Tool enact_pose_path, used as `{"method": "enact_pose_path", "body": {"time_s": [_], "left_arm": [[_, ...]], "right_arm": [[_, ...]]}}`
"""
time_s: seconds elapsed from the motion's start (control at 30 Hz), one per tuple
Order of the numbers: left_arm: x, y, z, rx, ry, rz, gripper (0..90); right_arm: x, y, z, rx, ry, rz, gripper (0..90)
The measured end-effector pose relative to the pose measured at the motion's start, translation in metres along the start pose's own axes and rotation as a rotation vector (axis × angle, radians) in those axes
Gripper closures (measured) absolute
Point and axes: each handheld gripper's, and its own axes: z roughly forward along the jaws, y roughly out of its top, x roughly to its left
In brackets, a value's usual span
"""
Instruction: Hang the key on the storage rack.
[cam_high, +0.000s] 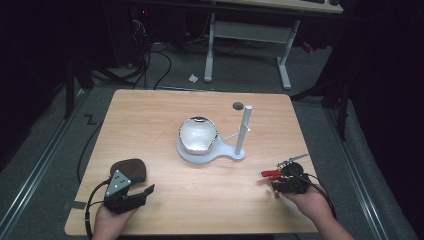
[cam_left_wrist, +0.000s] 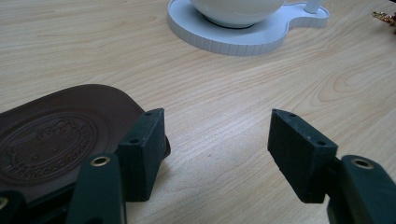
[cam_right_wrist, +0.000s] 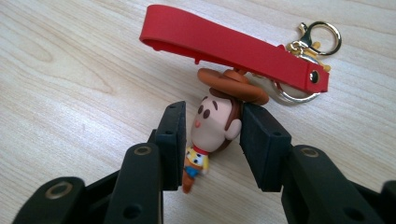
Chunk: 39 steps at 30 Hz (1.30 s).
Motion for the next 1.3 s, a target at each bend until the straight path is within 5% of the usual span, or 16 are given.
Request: {"method": "enact_pose_path", "body": {"time_s": [1.3], "left_arm": [[0.001,-0.001,0.0,0.005,0.002,-0.004,37.0]], "right_arm": [[0.004,0.006,0.015,0.005,0.032,-0.008,63.9]]}}
